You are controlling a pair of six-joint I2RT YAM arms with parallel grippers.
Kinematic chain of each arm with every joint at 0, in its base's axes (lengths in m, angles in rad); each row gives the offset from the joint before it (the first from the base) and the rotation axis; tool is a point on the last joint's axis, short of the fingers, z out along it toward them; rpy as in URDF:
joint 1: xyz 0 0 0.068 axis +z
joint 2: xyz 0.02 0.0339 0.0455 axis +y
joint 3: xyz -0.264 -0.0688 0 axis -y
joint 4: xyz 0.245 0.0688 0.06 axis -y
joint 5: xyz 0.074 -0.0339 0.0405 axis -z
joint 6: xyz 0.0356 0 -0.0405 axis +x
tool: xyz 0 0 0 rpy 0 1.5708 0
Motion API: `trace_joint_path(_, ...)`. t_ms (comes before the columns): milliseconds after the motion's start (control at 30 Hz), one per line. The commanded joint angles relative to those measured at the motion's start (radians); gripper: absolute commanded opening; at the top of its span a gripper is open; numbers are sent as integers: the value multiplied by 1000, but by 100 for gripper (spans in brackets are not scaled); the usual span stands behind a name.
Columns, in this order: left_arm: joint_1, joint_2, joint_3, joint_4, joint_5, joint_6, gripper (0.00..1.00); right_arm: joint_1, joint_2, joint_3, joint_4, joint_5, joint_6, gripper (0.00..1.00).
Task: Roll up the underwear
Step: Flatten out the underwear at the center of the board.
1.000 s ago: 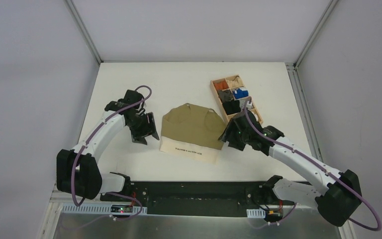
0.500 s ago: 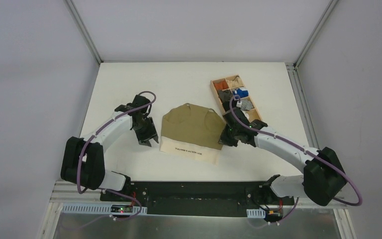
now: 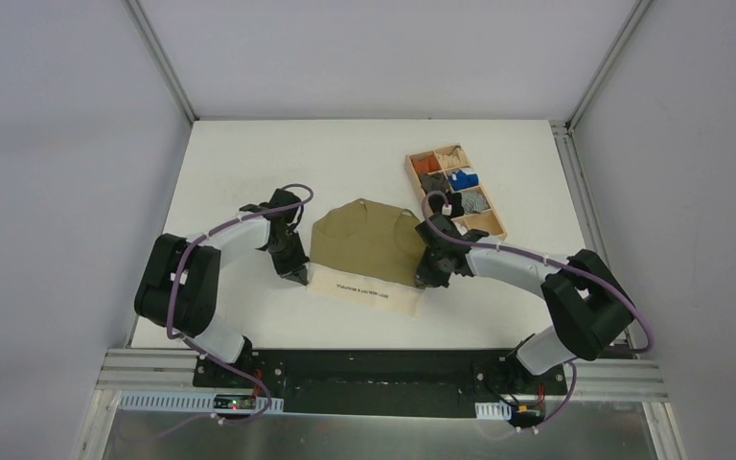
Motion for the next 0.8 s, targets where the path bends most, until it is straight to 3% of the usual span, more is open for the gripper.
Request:
trace_joint_path(0,-16,11,-18,11,-63,-30,0,27,5,-30,25,-26,23,0)
trace_joint_path(167,-8,-137,-52,-72,-245,-64,0,128,-14,-16,-4,-42,63,0)
trace_joint_path(433,25,-269,-54,-216,-327,-1,2,247,-75,31,1,-71,169,0)
trace_joint_path(533,25,-290,-20,-245,-298,-15,28,250,-130,50,-9,-3,183,0)
trace_joint_path(600,26,-319,1,-267,-297,-29,51,250,-156,77,-25,38,168,0)
trace_joint_path(667,30,-349,13,-280,-305,-46,61,250,-156,108,-41,78,147,7)
trace_joint_path(767,55,-362,-1,-279,-328,-72,60,251,-132,157,-70,109,119,15)
